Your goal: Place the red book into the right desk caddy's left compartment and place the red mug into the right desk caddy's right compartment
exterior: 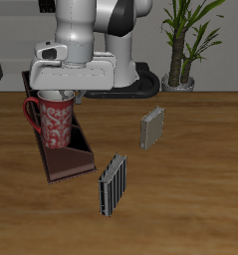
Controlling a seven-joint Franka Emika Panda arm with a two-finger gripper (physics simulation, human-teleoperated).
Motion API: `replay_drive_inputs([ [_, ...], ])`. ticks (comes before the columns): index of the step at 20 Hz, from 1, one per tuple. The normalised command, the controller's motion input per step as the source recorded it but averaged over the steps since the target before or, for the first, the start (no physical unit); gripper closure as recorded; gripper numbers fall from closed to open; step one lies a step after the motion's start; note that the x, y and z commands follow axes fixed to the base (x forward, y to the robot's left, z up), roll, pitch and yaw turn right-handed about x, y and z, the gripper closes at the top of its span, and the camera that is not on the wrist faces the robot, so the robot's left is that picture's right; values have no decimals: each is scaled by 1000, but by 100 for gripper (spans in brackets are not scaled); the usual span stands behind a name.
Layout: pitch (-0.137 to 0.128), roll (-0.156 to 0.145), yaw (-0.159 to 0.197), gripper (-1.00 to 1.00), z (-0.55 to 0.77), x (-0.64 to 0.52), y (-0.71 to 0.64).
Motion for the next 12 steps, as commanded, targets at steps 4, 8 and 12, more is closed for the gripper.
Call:
replay_drive_inputs([
  [4,-38,-5,17,100,361,-276,-45],
  [8,-44,0,15,100,374,-322,53],
  [12,-38,3,19,100,251,-256,13],
])
